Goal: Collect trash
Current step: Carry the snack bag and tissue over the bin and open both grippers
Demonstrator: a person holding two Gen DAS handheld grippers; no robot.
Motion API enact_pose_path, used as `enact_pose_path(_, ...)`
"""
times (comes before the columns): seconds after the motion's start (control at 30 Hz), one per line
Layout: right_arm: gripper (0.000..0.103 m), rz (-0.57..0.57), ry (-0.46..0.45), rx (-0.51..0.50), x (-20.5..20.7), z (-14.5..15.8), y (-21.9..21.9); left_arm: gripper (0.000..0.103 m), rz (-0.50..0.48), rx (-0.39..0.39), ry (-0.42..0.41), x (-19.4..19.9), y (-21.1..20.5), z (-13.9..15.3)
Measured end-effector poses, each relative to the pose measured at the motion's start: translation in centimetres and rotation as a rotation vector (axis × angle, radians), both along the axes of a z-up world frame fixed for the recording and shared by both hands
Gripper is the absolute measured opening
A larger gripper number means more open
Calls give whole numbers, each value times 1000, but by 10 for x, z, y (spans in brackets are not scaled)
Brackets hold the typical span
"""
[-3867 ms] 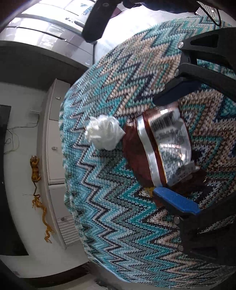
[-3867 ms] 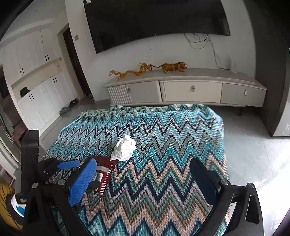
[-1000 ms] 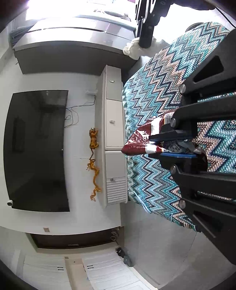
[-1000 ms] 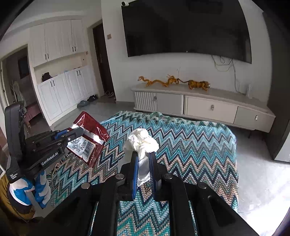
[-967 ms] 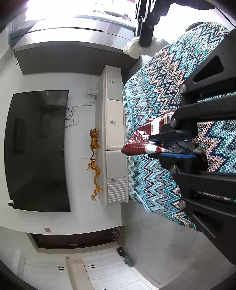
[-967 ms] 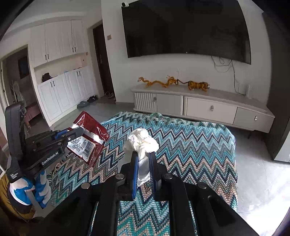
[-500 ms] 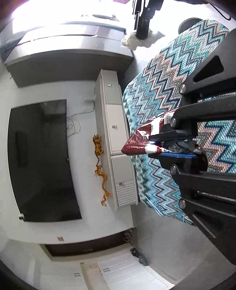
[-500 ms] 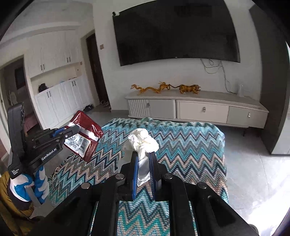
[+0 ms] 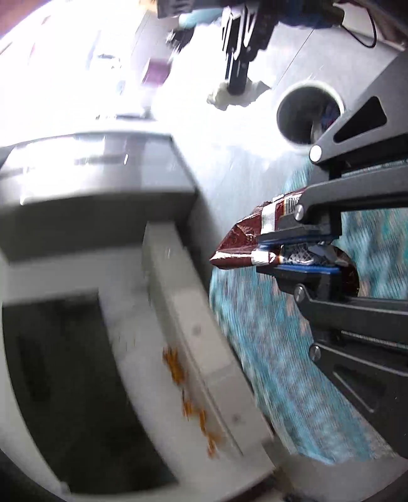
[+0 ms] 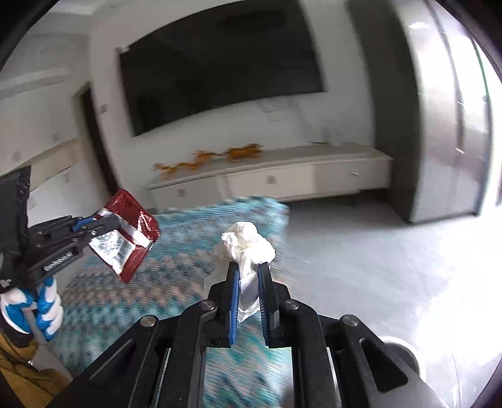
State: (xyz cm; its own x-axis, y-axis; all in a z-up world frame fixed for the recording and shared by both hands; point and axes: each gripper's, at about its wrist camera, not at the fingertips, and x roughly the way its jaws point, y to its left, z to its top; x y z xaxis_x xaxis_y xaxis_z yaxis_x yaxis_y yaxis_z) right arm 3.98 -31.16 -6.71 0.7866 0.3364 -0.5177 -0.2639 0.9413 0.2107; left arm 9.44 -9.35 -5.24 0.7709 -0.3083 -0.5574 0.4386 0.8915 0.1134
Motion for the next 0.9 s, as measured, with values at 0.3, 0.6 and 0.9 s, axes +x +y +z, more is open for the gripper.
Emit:
enact_pose_path(0.3,11,-288,161,-15,-18,-67,-115,11,-249,4,242,34,-158,-47)
enact_pose_path(0.6,11,-381,347,46,-5,-152,-161,14,-301,91,389,39,-256,-122)
enact_pose_path(0.9,16,-442,448,101,-1,-195,-187,45,-286,60,486,60,-267,-160)
